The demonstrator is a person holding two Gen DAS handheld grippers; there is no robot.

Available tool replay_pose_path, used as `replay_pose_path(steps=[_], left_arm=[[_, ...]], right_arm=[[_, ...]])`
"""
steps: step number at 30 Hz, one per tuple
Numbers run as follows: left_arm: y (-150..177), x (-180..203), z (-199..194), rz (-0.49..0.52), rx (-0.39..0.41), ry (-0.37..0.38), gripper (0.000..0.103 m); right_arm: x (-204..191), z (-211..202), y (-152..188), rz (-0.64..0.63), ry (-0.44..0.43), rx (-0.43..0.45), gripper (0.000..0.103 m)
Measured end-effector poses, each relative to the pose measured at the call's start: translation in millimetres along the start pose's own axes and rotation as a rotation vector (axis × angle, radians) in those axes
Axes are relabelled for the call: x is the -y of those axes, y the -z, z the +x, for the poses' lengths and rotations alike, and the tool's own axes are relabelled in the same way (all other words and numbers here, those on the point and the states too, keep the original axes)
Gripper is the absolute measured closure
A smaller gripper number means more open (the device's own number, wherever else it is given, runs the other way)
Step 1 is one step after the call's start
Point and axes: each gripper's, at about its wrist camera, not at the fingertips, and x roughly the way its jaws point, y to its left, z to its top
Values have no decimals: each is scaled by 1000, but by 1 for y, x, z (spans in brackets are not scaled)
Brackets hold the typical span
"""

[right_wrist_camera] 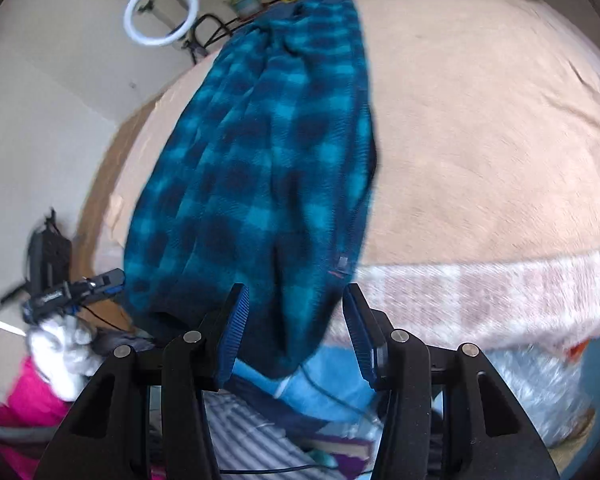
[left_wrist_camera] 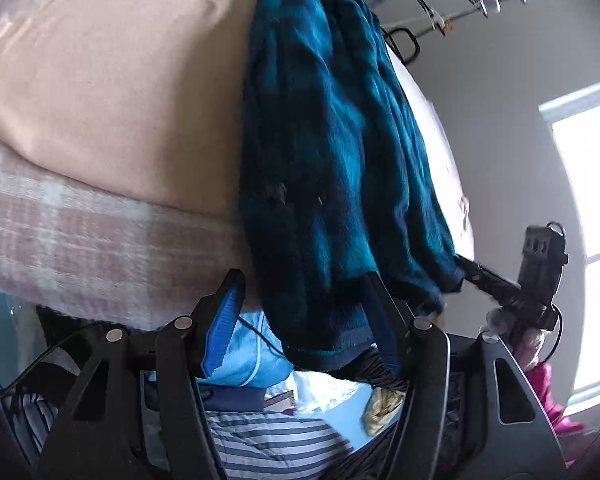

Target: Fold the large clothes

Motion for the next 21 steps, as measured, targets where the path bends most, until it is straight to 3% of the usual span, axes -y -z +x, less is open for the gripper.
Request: replay_pose_path(steps=[3,6,14,15,17,18,21], left_arm=[[3,4,2,25,12,-4,42],[5,-1,0,-27,13,36,42],[6,-2,8,-74,-25,92,42],[6,-4,7,-88,-24,105,45],[6,-8,6,-118,-31,116,63],[6,-8,5,-120,-32,118,64],[10,-5,0,-112,-24,126,78]], right_arm=[[-29,21,19,-224,215,-44,55],[-30,22,27,-271,253,-67,53],[30,14,7,49,-35,-130,48],[34,14,6,66,-68,-122,48],[36,16,5,96,-147,-139,51],[36,17,6,105,-169,-148,52],[25,24,10,72,-204,-193,72]])
